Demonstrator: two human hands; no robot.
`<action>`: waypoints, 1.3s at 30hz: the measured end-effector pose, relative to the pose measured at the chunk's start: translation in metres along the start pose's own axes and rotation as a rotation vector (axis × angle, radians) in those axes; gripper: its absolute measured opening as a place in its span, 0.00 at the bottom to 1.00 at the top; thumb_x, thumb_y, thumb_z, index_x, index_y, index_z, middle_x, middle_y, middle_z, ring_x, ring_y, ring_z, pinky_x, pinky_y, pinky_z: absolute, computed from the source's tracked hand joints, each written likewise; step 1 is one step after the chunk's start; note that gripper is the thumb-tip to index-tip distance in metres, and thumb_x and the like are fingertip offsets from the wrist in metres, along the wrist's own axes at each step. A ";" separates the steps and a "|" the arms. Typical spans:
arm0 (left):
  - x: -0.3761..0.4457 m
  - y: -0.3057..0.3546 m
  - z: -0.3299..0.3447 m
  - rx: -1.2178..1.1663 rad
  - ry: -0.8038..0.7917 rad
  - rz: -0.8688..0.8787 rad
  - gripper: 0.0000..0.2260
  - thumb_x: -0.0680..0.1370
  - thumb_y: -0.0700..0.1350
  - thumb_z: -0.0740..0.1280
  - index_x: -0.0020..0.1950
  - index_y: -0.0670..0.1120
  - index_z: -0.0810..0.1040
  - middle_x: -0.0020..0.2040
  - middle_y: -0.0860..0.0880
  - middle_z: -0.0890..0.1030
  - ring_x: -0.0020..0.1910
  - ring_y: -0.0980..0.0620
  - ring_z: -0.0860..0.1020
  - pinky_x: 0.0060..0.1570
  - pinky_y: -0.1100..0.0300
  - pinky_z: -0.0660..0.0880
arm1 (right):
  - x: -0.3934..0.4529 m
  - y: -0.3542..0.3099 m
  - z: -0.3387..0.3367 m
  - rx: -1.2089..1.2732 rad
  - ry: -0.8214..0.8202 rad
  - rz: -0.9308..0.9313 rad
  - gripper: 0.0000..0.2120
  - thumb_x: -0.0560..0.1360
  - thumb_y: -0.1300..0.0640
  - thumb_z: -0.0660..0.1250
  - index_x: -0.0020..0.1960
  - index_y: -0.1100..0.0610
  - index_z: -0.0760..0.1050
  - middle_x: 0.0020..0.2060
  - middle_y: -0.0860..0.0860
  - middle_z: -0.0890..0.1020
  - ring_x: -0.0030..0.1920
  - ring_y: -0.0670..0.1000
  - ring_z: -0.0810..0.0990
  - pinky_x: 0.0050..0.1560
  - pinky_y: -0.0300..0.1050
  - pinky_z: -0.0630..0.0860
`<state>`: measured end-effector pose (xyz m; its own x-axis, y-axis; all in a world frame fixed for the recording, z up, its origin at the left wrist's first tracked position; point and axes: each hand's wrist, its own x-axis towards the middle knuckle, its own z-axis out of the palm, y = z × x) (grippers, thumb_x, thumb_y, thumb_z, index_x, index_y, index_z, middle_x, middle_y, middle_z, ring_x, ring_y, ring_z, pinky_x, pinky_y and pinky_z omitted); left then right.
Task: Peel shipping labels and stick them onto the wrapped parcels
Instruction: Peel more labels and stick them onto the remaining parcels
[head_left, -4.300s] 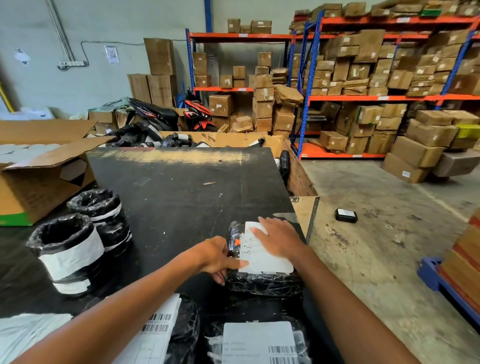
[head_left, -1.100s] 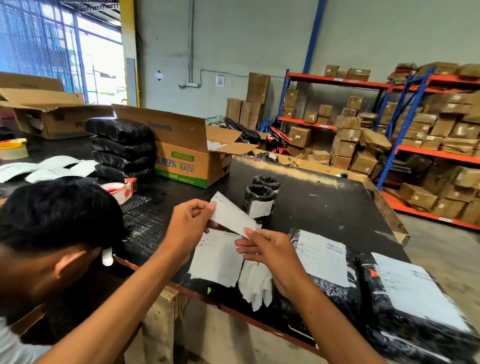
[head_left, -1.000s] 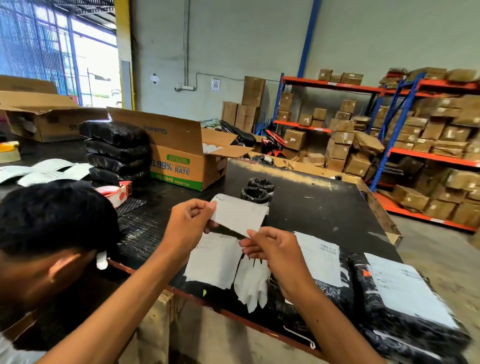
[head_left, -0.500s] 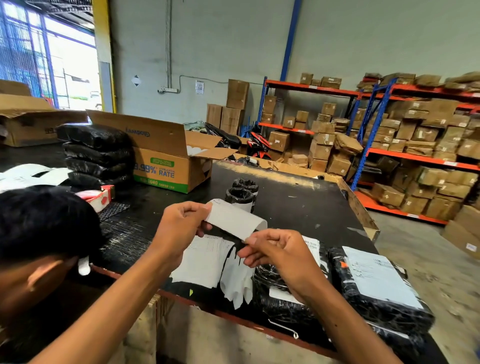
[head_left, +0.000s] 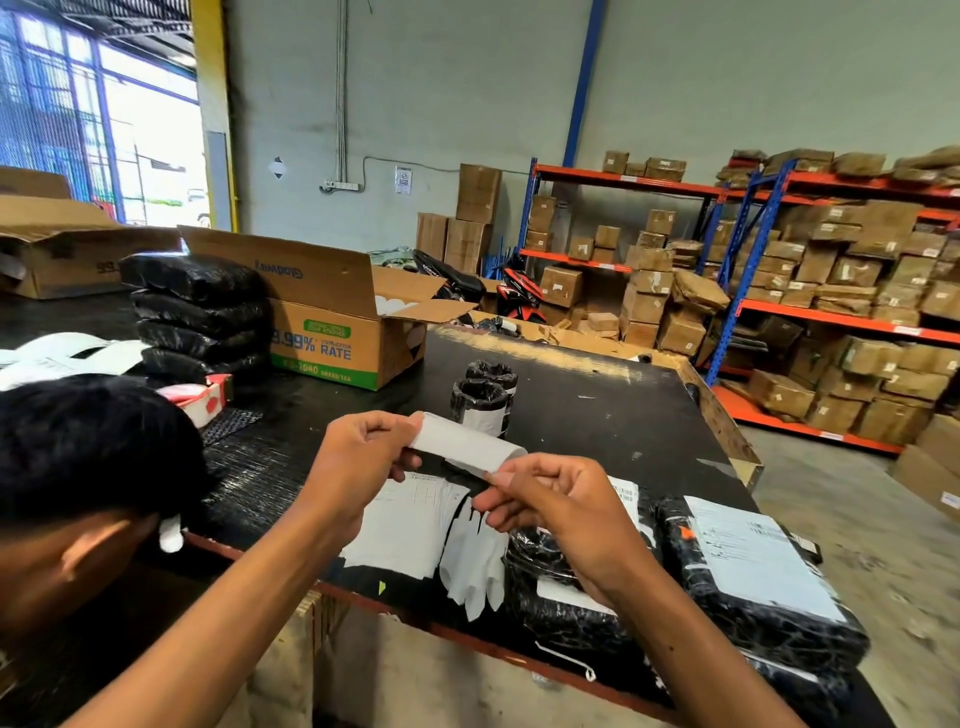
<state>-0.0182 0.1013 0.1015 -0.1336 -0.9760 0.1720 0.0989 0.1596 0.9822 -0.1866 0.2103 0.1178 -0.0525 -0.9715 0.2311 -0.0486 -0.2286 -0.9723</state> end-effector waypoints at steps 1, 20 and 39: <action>0.000 0.000 0.000 0.002 0.000 0.003 0.08 0.77 0.43 0.68 0.46 0.38 0.81 0.34 0.47 0.79 0.28 0.58 0.75 0.30 0.63 0.70 | 0.000 0.000 0.000 0.003 -0.001 -0.005 0.04 0.75 0.64 0.67 0.42 0.63 0.80 0.38 0.60 0.86 0.33 0.51 0.82 0.37 0.40 0.79; -0.021 0.004 0.017 0.089 -0.177 0.125 0.12 0.77 0.45 0.68 0.40 0.37 0.82 0.36 0.38 0.81 0.36 0.47 0.75 0.40 0.53 0.71 | 0.026 0.004 0.008 0.011 -0.039 -0.014 0.07 0.74 0.69 0.66 0.40 0.63 0.81 0.32 0.57 0.84 0.30 0.50 0.80 0.36 0.40 0.79; 0.095 -0.078 -0.019 0.420 0.179 0.014 0.16 0.79 0.49 0.64 0.36 0.40 0.77 0.31 0.46 0.76 0.33 0.52 0.70 0.35 0.58 0.65 | 0.127 -0.041 -0.067 0.607 0.011 -0.092 0.07 0.67 0.61 0.67 0.31 0.57 0.80 0.25 0.48 0.77 0.26 0.43 0.74 0.30 0.33 0.75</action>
<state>-0.0195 -0.0068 0.0400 0.0407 -0.9776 0.2063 -0.3138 0.1836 0.9316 -0.2582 0.1006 0.1898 -0.0854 -0.9461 0.3123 0.5228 -0.3094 -0.7943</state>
